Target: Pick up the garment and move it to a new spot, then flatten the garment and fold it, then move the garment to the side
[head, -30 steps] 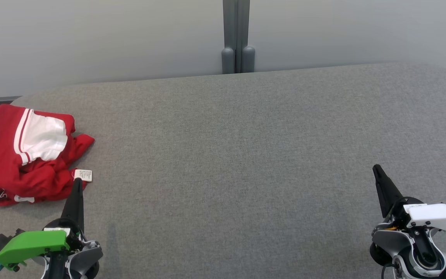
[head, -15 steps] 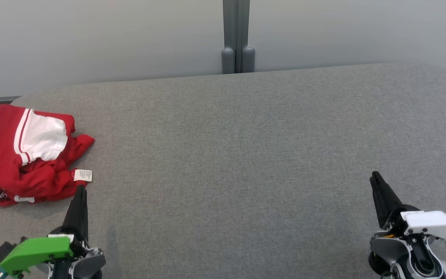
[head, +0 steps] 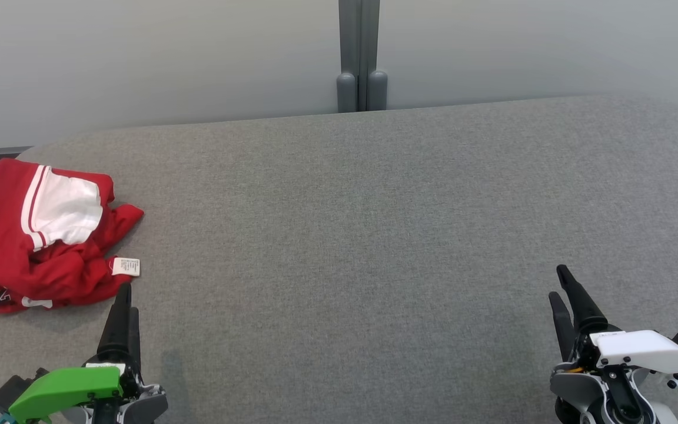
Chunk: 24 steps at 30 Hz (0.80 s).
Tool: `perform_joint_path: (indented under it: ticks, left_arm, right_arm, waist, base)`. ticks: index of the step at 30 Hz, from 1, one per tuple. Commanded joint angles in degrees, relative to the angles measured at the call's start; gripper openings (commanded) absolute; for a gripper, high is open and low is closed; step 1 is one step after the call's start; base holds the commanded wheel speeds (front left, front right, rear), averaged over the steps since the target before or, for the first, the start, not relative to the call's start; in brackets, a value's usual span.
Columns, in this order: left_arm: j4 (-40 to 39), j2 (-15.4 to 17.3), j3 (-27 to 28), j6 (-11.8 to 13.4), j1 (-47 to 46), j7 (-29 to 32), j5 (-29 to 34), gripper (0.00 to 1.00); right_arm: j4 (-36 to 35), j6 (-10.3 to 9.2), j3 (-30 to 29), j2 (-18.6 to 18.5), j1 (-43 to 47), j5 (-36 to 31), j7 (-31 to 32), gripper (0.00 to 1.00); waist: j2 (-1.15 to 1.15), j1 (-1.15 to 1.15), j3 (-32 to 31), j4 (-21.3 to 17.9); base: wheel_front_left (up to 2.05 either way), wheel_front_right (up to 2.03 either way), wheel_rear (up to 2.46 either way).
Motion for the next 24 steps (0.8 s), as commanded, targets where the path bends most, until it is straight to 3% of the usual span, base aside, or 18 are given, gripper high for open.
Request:
perform_joint_path:
  ticks: [1,13,24]
  left_arm:
    - [-1.3,0.3,-0.4,0.3,-0.9,-0.7,1.7,1.0]
    - [-2.8,0.4,-1.7,2.3,-0.6,-3.6,11.1,1.0]
    - [-3.7,0.5,-3.8,4.0,-0.1,-6.0,24.4,1.0]
  right_arm:
    - [-0.7,0.02,0.5,-0.3,-1.7,-1.8,-0.7,1.0]
    - [-0.2,0.02,0.9,-0.4,-2.1,-13.8,-3.6,1.0]
    - [-0.5,0.02,1.5,-0.4,-2.3,-27.5,-6.0,1.0]
  waist:
    - [0.0,0.0,0.0,0.0]
    - [0.0,0.0,-0.1,0.3]
    - [0.0,0.0,-0.2,0.6]
  base:
    - [0.0,0.0,0.0]
    - [0.0,0.0,0.0]
    - [0.0,0.0,0.0]
